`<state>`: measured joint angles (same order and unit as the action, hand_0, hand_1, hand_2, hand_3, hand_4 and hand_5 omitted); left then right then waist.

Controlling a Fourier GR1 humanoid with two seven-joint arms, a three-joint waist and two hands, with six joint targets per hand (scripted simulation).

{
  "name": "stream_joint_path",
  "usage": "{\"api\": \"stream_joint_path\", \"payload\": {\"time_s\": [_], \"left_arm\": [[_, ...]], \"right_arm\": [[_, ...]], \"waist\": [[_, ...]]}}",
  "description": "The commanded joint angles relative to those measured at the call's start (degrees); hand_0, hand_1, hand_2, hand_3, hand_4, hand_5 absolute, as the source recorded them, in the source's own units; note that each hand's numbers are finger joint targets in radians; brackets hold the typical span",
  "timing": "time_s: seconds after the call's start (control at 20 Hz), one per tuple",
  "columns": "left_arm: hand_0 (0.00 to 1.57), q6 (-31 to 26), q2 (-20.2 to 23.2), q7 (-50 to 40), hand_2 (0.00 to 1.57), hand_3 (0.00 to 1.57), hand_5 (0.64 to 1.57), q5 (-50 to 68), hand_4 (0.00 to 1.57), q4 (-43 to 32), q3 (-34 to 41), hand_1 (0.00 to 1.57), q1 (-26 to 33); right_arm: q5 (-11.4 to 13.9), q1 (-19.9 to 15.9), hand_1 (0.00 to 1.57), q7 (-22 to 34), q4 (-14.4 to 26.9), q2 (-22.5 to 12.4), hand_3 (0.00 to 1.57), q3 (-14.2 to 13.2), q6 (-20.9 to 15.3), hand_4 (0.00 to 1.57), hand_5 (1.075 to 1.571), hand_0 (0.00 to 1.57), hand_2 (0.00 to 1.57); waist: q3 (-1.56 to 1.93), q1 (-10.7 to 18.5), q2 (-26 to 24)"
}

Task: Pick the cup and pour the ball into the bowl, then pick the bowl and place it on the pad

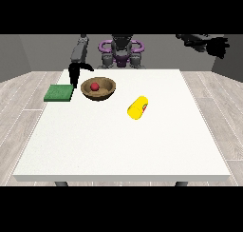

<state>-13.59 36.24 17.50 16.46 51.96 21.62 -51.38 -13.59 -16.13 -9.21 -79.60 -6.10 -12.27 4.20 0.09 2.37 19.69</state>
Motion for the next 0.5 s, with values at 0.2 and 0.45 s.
{"api": "stream_joint_path", "payload": {"time_s": [0.2, 0.45], "left_arm": [[0.00, -0.10, 4.90, -10.24, 0.00, 0.00, 1.542, 2.28, 0.00, 4.14, 0.01, 0.00, -6.32], [0.00, -0.83, 7.34, -11.71, 0.00, 0.00, 1.540, 3.56, 0.00, 2.56, 1.09, 0.00, -9.29]], "right_arm": [[-0.02, -4.90, 0.00, -8.96, 19.58, -0.79, 0.00, -2.83, 3.12, 0.31, 1.568, 0.00, 0.00], [-1.61, -12.78, 0.00, -4.84, 24.53, 0.10, 0.00, -3.88, -0.52, 0.40, 1.570, 0.00, 0.00]], "waist": [[0.03, 0.94, -0.64], [-0.03, 0.20, 0.24]]}}
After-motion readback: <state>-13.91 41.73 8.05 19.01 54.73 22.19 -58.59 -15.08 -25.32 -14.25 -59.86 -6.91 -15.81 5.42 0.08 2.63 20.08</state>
